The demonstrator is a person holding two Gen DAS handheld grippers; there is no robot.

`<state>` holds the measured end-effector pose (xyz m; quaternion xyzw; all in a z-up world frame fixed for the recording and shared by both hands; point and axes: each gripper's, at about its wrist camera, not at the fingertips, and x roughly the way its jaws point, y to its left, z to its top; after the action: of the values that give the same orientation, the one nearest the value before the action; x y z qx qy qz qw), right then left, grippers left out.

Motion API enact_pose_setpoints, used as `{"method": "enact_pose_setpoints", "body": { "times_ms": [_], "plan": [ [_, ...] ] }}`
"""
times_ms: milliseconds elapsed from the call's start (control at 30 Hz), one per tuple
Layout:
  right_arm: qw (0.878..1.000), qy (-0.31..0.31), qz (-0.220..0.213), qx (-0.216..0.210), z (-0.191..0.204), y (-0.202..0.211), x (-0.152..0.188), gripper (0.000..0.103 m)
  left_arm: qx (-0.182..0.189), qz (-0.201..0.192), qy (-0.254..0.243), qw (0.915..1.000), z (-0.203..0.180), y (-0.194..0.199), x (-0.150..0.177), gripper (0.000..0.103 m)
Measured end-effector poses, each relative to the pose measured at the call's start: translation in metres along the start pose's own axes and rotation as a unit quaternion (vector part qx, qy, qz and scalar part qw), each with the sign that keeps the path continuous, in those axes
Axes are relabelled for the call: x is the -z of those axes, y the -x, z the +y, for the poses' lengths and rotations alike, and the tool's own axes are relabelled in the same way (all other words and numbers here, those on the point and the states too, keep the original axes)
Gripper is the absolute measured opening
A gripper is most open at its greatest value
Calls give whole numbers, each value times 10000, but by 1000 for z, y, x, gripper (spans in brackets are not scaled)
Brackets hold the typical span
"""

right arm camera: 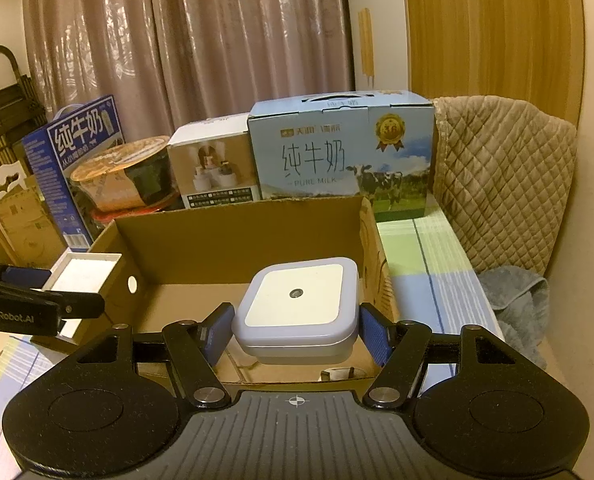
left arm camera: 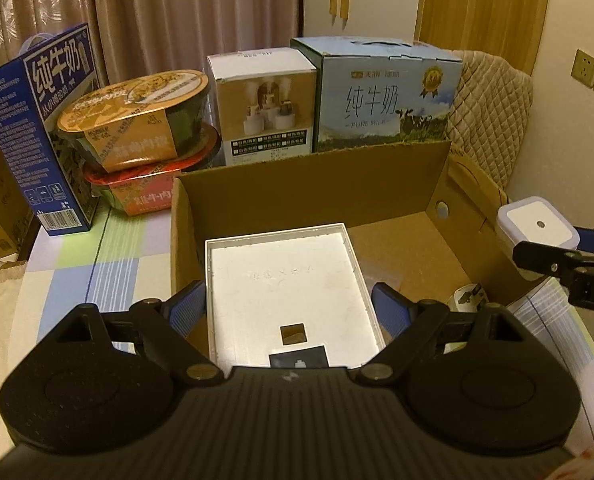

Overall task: Organize rigid objects
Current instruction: 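Carry the night light and frame into the cardboard box and open both tools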

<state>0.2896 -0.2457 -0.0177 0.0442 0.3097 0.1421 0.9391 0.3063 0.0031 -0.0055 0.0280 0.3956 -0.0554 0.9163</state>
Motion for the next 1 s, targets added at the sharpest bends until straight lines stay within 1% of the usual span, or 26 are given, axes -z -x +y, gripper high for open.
{"method": "enact_pose_setpoints", "body": {
  "times_ms": [167, 233, 267, 500, 767, 1000],
  "plan": [
    [10000, -24, 16, -9, 0, -2, 1, 64, -37, 64, 57, 10000, -1, -11, -2, 87],
    [10000, -27, 12, -8, -1, -2, 2, 64, -71, 57, 44, 9999, -2, -13, -1, 91],
    [10000, -23, 14, -2, -1, -3, 2, 64, -107, 27, 51, 9999, -1, -12, -1, 92],
    [10000, -64, 0, 30, -6, 0, 3, 64, -188, -133, 141, 9996, 4, 5, 0, 92],
    [10000, -84, -7, 26, -6, 2, 3, 64, -158, -200, 177, 9995, 7, 21, 1, 92],
    [10000, -85, 45, 26, -2, 1, 3, 64, -123, -208, 194, 9995, 7, 21, 3, 92]
  ]
}}
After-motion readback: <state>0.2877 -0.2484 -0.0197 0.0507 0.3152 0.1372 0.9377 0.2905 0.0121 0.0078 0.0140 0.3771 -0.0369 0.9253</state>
